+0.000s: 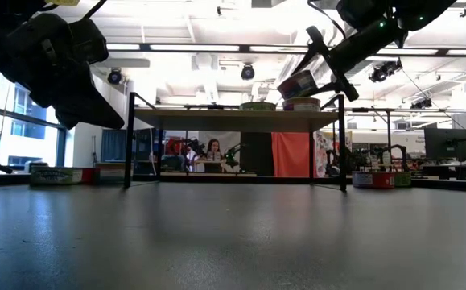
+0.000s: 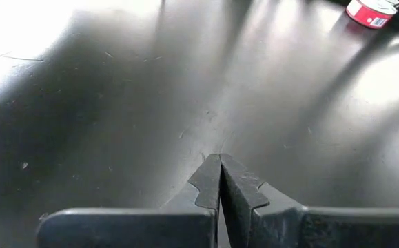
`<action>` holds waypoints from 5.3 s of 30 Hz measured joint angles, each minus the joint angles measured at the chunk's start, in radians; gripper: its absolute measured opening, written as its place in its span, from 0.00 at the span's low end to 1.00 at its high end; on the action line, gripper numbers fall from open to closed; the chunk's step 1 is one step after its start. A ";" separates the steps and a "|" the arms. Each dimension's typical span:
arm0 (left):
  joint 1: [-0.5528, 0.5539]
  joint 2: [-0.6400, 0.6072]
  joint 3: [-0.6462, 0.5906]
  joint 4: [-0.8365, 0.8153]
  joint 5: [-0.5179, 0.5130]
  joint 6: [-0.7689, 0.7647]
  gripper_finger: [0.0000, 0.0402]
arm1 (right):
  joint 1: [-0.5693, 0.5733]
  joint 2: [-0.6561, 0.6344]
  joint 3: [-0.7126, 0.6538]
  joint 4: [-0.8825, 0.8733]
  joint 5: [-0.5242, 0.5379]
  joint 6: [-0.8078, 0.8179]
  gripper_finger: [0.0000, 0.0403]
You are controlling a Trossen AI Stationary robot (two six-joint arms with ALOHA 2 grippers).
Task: Stack canned seafood by type on shelf
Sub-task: Stack the top right blue tuna can on top of the other blue tuna can
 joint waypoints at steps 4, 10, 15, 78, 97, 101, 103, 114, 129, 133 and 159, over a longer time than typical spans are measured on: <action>0.000 0.000 0.000 -0.002 0.000 0.000 0.00 | 0.000 0.000 0.000 0.000 -0.003 -0.003 0.65; 0.000 0.000 0.000 -0.002 0.000 0.000 0.00 | 0.000 0.000 0.000 0.000 -0.001 -0.045 0.65; 0.000 0.000 0.000 -0.002 0.000 0.000 0.00 | 0.000 0.000 0.000 -0.001 -0.021 -0.045 0.65; 0.000 0.000 0.000 -0.008 0.000 -0.001 0.00 | -0.044 -0.025 0.175 -0.228 0.156 -0.274 0.88; 0.000 0.000 0.000 -0.009 0.000 -0.002 0.00 | -0.050 -0.135 0.272 -0.304 0.138 -0.564 0.88; 0.000 0.000 0.000 -0.007 -0.005 -0.001 0.00 | -0.030 -0.118 0.272 -0.502 0.192 -0.517 0.88; 0.009 0.000 -0.002 0.012 -0.018 -0.001 0.00 | -0.028 -0.105 0.271 -0.574 0.205 -0.460 0.88; 0.196 0.035 0.279 0.048 0.006 0.362 0.00 | -0.107 -0.110 0.271 -0.510 0.037 -0.531 0.88; 0.594 0.601 0.995 0.004 0.344 0.902 0.00 | -0.257 -0.027 0.271 -0.484 -0.222 -0.575 0.27; 0.618 0.711 1.099 0.003 0.347 0.924 0.00 | -0.270 0.025 0.271 -0.465 -0.236 -0.623 0.05; 0.758 0.779 1.126 0.144 0.551 1.050 0.00 | -0.319 0.102 0.271 -0.406 -0.349 -0.641 0.00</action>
